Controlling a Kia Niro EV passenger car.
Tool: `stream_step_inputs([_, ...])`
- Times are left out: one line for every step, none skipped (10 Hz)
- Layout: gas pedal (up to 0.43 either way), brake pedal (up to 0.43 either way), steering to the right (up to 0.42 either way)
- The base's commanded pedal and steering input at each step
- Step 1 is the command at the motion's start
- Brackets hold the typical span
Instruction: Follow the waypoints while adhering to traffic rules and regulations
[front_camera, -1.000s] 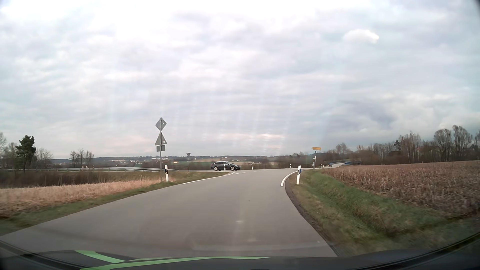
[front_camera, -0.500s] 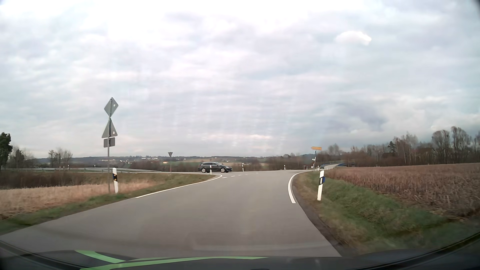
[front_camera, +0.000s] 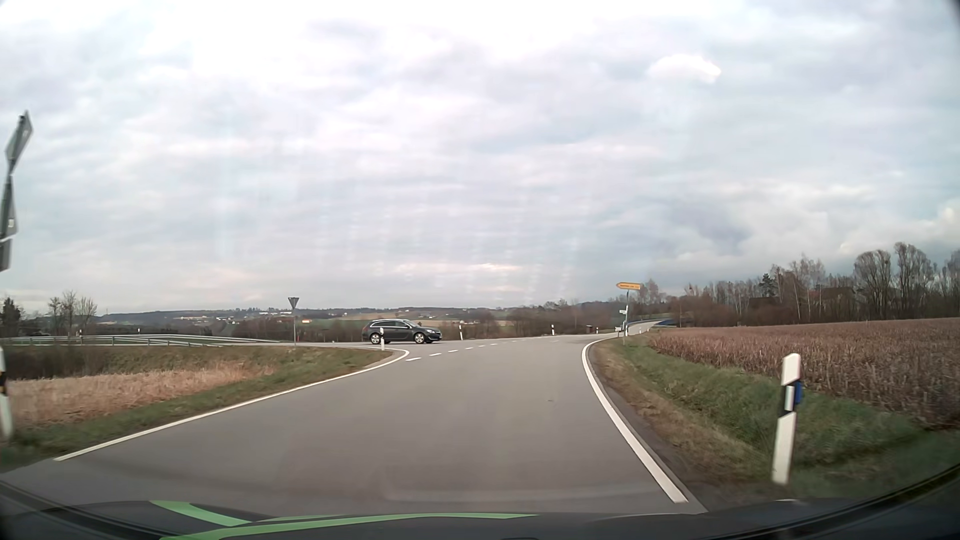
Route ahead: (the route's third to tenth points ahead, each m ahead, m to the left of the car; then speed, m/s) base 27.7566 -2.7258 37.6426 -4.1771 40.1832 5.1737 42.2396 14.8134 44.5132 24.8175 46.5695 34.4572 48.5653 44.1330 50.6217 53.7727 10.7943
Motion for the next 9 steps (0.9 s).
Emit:
stream_step_inputs([0.000,0.238,0.049])
stream_step_inputs([0.000,0.238,0.049])
stream_step_inputs([0.000,0.244,0.049])
stream_step_inputs([0.000,0.244,0.049])
stream_step_inputs([0.000,0.244,0.049])
stream_step_inputs([0.000,0.244,0.049])
stream_step_inputs([0.000,0.244,0.049])
stream_step_inputs([0.000,0.244,0.049])
stream_step_inputs([0.000,0.250,0.049])
